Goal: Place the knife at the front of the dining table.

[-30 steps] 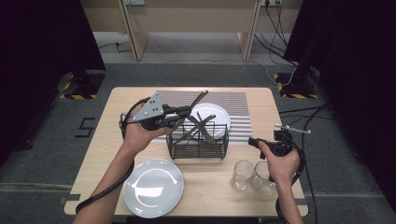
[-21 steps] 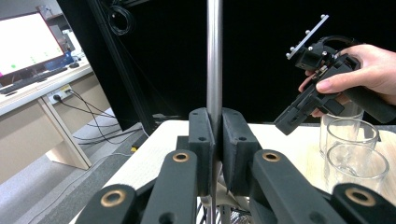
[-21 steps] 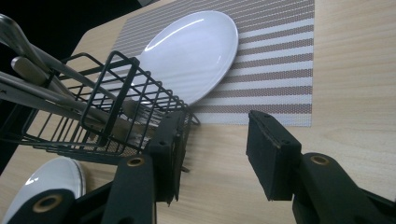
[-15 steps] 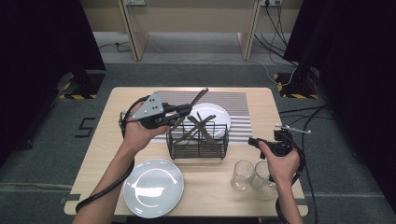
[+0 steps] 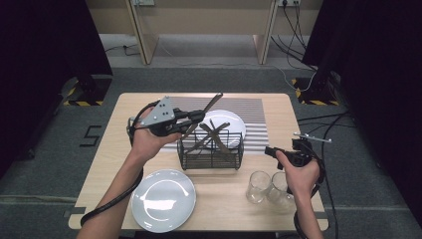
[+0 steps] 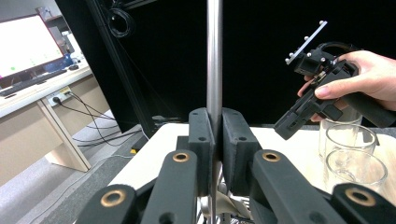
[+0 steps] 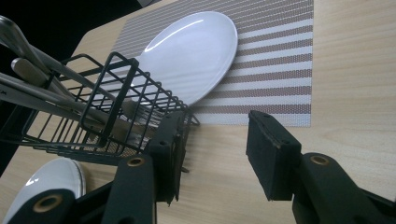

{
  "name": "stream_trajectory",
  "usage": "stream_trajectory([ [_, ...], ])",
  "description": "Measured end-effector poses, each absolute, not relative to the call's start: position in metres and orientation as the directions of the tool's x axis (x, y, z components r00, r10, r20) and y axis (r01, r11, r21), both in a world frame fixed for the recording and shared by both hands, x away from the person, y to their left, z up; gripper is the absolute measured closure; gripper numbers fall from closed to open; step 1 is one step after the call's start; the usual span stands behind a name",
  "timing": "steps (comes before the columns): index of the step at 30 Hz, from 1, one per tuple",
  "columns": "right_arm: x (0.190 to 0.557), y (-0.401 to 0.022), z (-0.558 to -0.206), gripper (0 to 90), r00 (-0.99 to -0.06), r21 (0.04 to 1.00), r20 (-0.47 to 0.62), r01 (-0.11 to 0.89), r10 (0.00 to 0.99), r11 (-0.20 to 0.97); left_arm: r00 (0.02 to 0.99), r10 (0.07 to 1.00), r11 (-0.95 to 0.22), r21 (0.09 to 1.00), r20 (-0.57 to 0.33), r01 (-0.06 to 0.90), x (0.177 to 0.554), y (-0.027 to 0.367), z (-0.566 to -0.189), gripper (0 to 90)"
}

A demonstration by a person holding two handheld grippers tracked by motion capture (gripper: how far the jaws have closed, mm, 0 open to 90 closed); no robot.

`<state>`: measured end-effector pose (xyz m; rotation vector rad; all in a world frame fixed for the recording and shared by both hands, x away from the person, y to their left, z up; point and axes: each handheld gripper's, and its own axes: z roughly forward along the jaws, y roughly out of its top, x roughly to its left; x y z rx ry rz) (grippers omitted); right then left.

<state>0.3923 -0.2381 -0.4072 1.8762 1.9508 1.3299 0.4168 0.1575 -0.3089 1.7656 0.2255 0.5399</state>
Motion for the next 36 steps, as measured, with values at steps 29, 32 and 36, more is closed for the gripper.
stream_trajectory([
  [29,0.3926,-0.2388,-0.4081,56.1,-0.218,0.645,0.466,0.747,0.858,-0.161,0.866,0.441,-0.263,0.956,0.237,-0.127,0.4172,0.1642,-0.3041,83.0],
  [32,0.3927,-0.2385,-0.4084,56.0,-0.218,0.643,0.469,0.748,0.856,-0.162,0.865,0.442,-0.263,0.956,0.239,-0.129,0.4171,0.1656,-0.3037,83.1],
  [36,0.3926,-0.2383,-0.4082,56.0,-0.217,0.644,0.465,0.748,0.858,-0.16,0.863,0.446,-0.264,0.956,0.238,-0.128,0.4171,0.1674,-0.3034,83.1],
])
